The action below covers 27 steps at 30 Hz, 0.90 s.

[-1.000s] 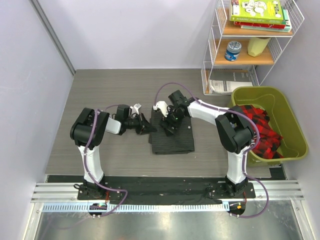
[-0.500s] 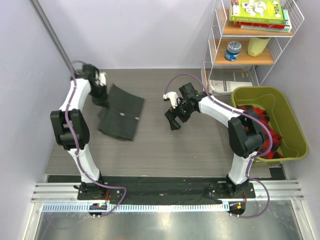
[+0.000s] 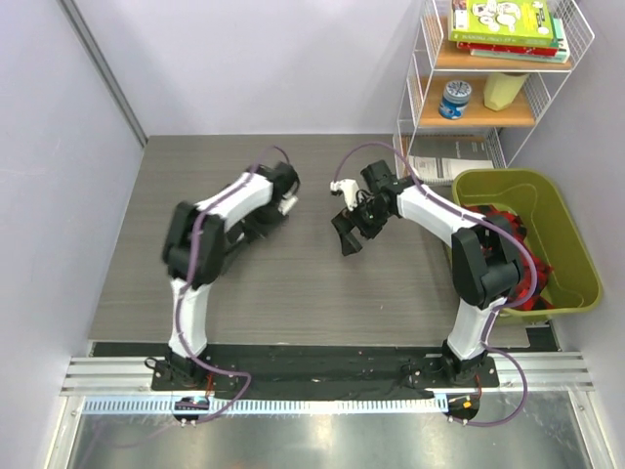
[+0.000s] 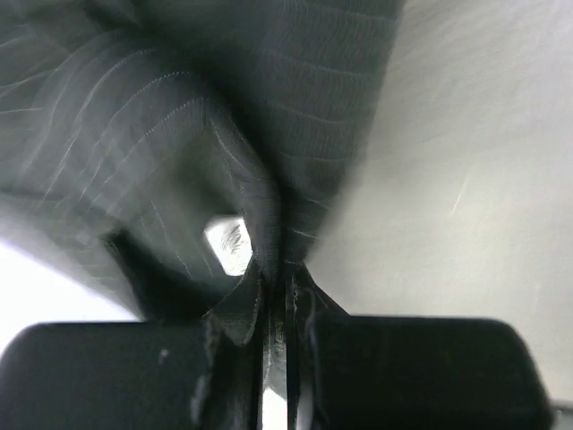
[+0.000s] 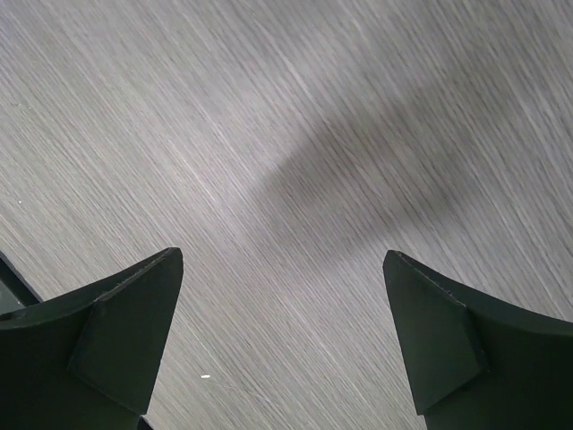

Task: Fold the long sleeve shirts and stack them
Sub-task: Fold the shirt

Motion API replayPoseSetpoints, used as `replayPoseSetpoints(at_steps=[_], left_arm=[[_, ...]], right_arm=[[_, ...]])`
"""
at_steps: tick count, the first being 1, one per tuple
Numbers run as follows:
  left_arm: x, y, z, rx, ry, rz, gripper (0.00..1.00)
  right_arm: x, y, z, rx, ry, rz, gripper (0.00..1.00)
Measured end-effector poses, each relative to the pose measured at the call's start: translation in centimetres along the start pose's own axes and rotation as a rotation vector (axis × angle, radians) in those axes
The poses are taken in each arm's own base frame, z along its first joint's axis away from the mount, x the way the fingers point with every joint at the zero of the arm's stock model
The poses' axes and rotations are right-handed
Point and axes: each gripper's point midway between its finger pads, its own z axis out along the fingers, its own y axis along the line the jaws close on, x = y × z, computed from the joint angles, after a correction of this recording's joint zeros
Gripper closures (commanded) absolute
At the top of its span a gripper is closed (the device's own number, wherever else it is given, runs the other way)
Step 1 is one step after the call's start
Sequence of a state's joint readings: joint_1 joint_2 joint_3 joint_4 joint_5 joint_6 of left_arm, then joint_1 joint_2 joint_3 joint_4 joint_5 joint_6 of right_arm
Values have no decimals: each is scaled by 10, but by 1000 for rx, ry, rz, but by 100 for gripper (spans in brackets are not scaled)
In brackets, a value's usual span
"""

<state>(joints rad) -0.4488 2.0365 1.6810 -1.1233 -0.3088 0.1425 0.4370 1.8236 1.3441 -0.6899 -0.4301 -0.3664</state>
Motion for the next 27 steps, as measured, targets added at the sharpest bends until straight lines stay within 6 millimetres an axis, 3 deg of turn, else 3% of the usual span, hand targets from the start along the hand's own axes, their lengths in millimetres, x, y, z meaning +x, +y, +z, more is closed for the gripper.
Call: replayPoseSetpoints(at_steps=[2, 4, 8, 12, 15, 18, 20, 23, 25, 27], left_arm=[[4, -30, 42, 9, 109, 60, 100], [9, -37, 50, -52, 178, 118, 97], [-7, -67, 38, -9, 121, 108, 77], [-15, -105, 26, 103, 85, 99, 43], [-26, -141, 4, 274, 43, 93, 39], [-53, -165, -40, 465, -70, 99, 37], [-63, -164, -78, 571, -174, 133, 37], [-56, -133, -119, 650, -294, 205, 40], [-53, -95, -130, 639, -395, 261, 40], [-40, -59, -120, 597, -439, 331, 42]], right_arm=[[2, -3, -2, -2, -1, 18, 0], [5, -5, -4, -9, 2, 33, 0], [11, -7, -7, -21, 10, 60, 0], [15, -10, -10, -37, 11, 89, 0], [16, -12, -12, -46, 3, 110, 0], [18, -16, -16, -54, -5, 132, 0], [18, -16, -17, -67, -11, 146, 0], [15, -14, -17, -92, -35, 169, 0], [16, -8, -16, -115, -33, 187, 0], [15, -5, -15, -132, -36, 203, 0]])
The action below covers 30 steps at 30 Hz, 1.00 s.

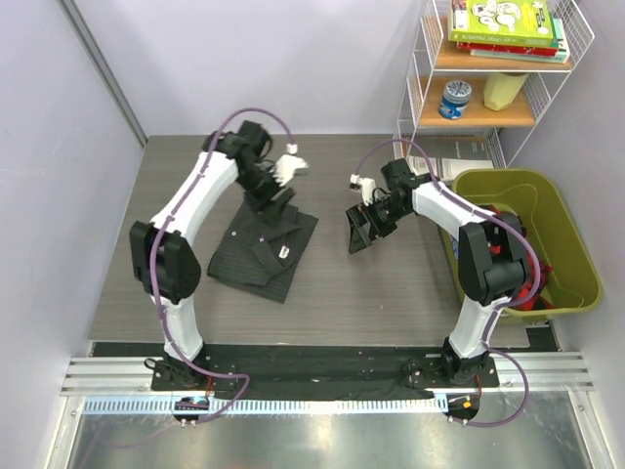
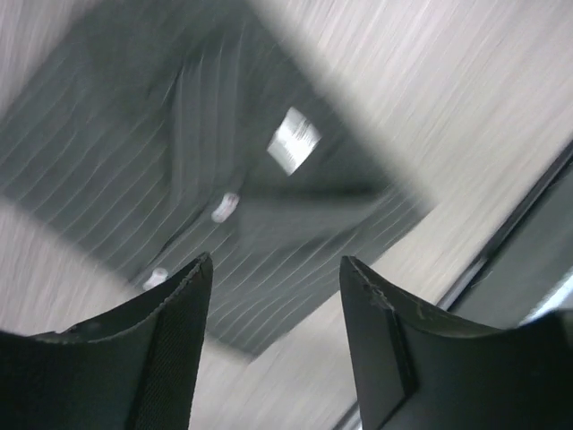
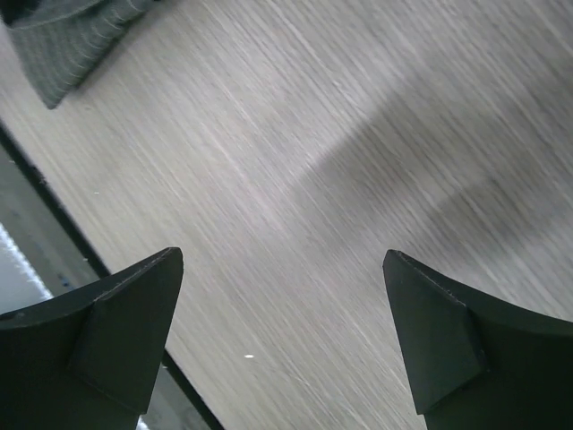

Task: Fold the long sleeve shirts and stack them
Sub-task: Fold the shirt

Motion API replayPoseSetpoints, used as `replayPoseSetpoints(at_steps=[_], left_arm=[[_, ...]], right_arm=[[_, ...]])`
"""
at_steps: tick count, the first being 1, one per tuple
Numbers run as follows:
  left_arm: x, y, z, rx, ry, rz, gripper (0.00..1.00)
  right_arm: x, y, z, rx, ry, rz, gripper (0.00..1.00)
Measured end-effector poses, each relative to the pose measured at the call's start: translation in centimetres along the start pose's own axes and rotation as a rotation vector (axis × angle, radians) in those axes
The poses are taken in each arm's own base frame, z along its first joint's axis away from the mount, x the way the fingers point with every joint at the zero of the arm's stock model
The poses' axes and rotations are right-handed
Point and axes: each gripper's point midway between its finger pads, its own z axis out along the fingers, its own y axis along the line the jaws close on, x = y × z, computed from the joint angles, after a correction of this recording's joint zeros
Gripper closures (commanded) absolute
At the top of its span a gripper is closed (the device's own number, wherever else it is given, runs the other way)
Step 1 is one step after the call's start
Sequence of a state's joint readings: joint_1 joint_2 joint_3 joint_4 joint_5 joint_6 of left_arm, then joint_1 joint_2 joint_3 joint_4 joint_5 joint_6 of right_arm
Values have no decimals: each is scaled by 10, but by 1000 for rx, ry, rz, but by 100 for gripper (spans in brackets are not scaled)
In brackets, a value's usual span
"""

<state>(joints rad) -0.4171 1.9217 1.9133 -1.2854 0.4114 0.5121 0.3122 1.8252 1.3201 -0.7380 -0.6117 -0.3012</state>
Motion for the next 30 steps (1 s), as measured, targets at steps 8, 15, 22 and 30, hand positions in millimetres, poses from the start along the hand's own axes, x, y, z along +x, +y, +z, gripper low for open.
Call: replayPoseSetpoints(at_steps=[8, 15, 22, 30], left_arm=[[139, 12, 58, 165, 337, 119, 56], [135, -40, 105, 196, 406, -45, 47], [-24, -116, 125, 309, 24, -188, 33], [-11, 43, -20, 80, -397, -557, 34]], right_arm=[[3, 3, 7, -47, 6, 88, 0], [8, -16, -11, -38, -16, 206, 0], [-1, -24, -18, -6, 5, 212, 3], [-42, -31, 19, 73, 51, 57, 13]])
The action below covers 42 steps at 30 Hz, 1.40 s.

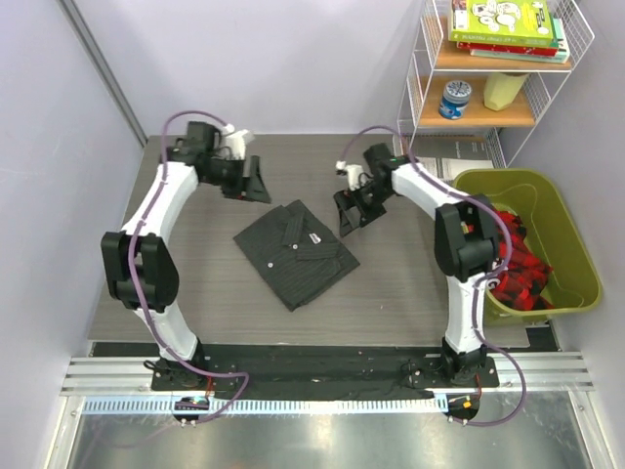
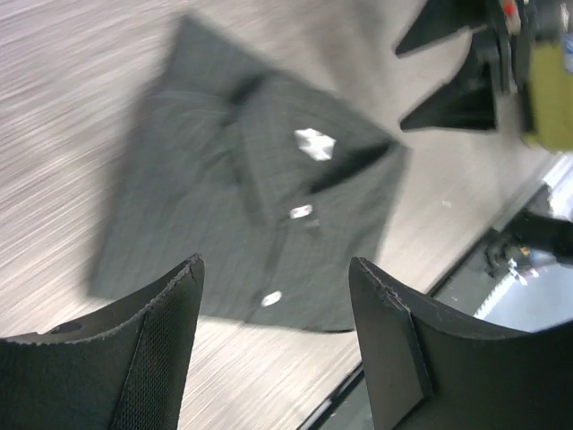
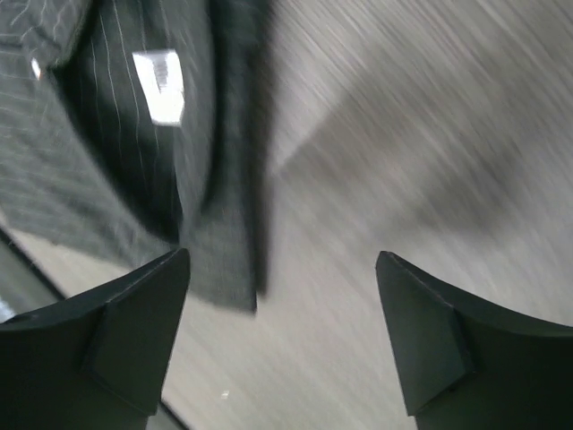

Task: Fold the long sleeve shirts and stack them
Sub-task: Fold the shirt

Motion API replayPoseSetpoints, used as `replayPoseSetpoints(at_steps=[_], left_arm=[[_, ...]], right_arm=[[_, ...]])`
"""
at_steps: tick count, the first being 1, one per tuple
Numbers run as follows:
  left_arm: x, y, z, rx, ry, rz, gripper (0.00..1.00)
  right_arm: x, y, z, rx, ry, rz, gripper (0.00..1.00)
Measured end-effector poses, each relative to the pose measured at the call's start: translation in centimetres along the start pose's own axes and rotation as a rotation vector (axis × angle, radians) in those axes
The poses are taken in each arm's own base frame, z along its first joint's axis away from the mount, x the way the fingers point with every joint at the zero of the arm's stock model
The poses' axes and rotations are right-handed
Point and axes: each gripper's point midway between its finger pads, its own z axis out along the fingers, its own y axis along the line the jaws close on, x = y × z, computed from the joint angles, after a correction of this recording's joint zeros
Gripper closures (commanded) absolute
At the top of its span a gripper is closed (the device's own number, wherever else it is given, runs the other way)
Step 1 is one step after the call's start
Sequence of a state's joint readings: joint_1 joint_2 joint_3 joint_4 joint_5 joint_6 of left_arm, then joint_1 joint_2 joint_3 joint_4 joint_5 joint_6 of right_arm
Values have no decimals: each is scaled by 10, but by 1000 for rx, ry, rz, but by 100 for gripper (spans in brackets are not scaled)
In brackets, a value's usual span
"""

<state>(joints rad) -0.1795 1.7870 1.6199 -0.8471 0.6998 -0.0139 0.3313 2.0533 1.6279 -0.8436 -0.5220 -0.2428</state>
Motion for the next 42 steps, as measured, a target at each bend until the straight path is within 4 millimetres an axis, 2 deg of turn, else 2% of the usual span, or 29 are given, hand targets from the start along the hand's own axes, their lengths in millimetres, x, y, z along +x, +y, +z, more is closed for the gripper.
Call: replayPoseSetpoints(at_steps=[2, 5, 7, 10, 13, 16, 17, 19, 20, 21, 23, 26, 28, 31, 33, 37, 40, 42], left_arm=[[-1, 29, -19, -64, -29, -44, 34], [20, 48, -25, -96, -4, -107, 34], [38, 56, -27, -114, 23, -152, 34], [67, 63, -34, -142, 64, -208, 34], [79, 64, -47, -171, 54, -215, 34], [80, 61, -64, -206, 14, -197, 32], [80, 60, -69, -220, 2, -185, 31], [82, 59, -77, -251, -11, -158, 29], [84, 59, -80, -267, -11, -150, 26], [87, 59, -82, -283, -3, -141, 26], [94, 63, -80, -325, 30, -116, 26], [109, 59, -65, -357, 103, -68, 26], [121, 53, -47, -386, 163, -14, 26], [135, 38, -20, -384, 231, 65, 26], [139, 32, -6, -384, 255, 109, 27], [141, 33, 34, -400, 328, 177, 27], [142, 53, 65, -441, 409, 172, 29], [143, 67, 78, -481, 466, 135, 32]], right_arm=[[-8, 7, 19, 12, 29, -56, 16], [-20, 14, 44, 16, 55, -109, 33], [-30, 16, 61, 12, 61, -137, 61], [-40, 13, 75, 4, 57, -166, 89], [-53, 16, 86, -16, 44, -215, 93], [-79, 21, 97, -13, -1, -315, 93], [-91, 26, 103, -10, -20, -359, 92], [-110, 39, 116, -1, -57, -437, 76], [-120, 49, 123, 3, -78, -475, 50], [-129, 59, 131, 8, -97, -509, 41], [-139, 72, 139, 41, -128, -549, 29], [-145, 81, 145, 113, -165, -565, 10], [-146, 72, 137, 169, -184, -536, 1], [-159, 44, 104, 265, -248, -451, 0], [-174, 26, 72, 313, -317, -388, 0], [-191, 2, -23, 385, -470, -265, 0], [-185, -2, -78, 413, -542, -215, 0], [-174, 2, -99, 413, -562, -201, 0]])
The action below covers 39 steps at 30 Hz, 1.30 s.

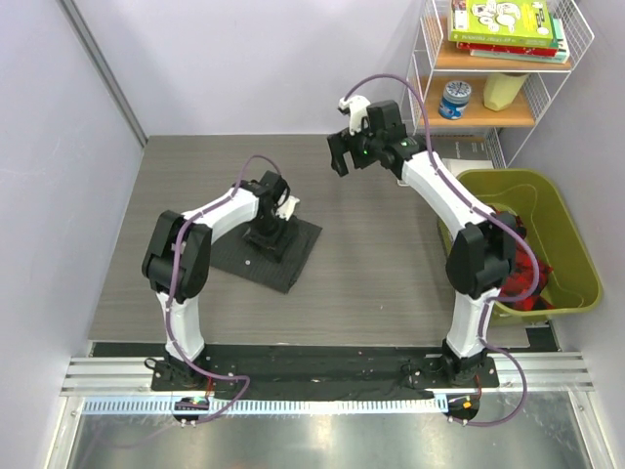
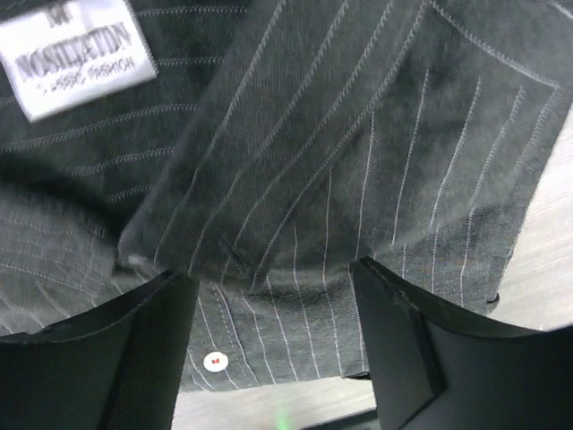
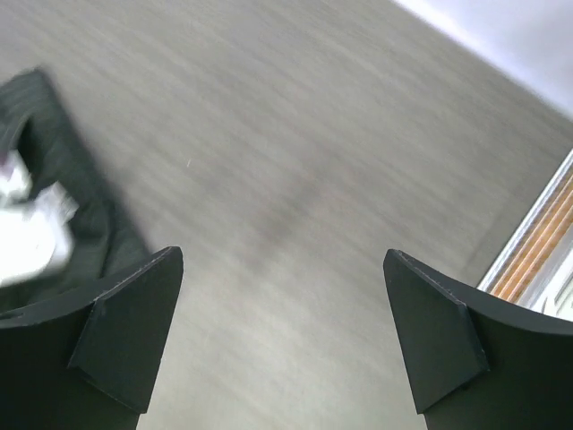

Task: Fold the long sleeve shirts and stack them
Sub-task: Fold the shirt

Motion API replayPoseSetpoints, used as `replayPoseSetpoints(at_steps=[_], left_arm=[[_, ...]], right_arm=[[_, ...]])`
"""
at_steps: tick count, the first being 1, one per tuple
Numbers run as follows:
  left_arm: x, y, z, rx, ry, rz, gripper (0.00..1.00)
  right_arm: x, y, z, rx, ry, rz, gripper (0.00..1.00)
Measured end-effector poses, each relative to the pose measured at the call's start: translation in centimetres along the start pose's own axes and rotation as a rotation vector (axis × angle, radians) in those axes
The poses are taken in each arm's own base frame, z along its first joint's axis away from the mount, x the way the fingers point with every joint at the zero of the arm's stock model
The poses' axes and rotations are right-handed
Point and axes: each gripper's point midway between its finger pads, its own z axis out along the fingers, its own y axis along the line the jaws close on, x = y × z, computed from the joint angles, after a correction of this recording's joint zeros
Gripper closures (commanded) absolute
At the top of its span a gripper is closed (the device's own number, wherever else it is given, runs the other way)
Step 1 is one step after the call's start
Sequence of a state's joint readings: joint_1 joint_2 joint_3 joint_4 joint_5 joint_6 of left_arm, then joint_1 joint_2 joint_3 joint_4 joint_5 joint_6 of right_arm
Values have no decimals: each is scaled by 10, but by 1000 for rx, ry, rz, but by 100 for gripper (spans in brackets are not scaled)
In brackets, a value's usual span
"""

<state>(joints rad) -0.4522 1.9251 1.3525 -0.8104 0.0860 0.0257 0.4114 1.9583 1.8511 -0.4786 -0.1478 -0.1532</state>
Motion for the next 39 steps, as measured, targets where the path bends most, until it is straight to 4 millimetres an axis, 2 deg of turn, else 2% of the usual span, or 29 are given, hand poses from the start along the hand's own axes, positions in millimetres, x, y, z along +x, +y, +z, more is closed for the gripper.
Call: replayPoseSetpoints(at_steps=[2, 4, 7, 9, 11, 15, 17, 18, 20, 21, 23, 25, 27, 28, 30, 35, 39], left_arm=[[-8, 7, -3, -15, 1, -33, 35], [-12, 18, -2, -17, -2, -95, 38], [-14, 27, -3, 24, -10, -195, 38], [-12, 22, -5, 44, -18, -226, 38], [-12, -2, -4, 67, -4, -192, 36], [-10, -84, -4, 192, 20, -54, 34], [-4, -115, -10, 281, 31, -29, 34], [-2, -123, -17, 325, 31, -38, 34], [-3, -116, -31, 365, 6, -86, 34], [-6, -105, -40, 376, -21, -121, 34], [-15, -70, -62, 386, -99, -185, 35], [-19, -39, -79, 393, -161, -213, 36], [-13, -11, -91, 391, -198, -221, 37], [-8, -3, -94, 392, -197, -219, 37], [5, 7, -95, 398, -180, -202, 38], [40, 13, -84, 436, -78, -179, 39], [50, 16, -72, 450, -34, -145, 40]], right_arm=[[10, 4, -14, -23, 16, 8, 0], [26, 11, -18, -59, 52, 19, 3], [66, 25, -16, -141, 146, 57, 7], [110, 41, -18, -231, 269, 122, 13], [122, 46, -18, -272, 305, 156, 19], [135, 47, -18, -340, 335, 211, 33], [141, 47, -19, -366, 355, 230, 41], [146, 48, -20, -387, 369, 242, 43], [151, 50, -22, -417, 388, 260, 50], [153, 52, -23, -431, 391, 263, 53], [155, 59, -26, -470, 399, 271, 58], [158, 68, -30, -513, 407, 277, 59], [166, 76, -33, -545, 425, 285, 59], [171, 80, -35, -560, 440, 289, 59], [178, 89, -38, -581, 468, 290, 58], [181, 108, -37, -611, 490, 253, 57], [193, 112, -23, -600, 523, 237, 57]])
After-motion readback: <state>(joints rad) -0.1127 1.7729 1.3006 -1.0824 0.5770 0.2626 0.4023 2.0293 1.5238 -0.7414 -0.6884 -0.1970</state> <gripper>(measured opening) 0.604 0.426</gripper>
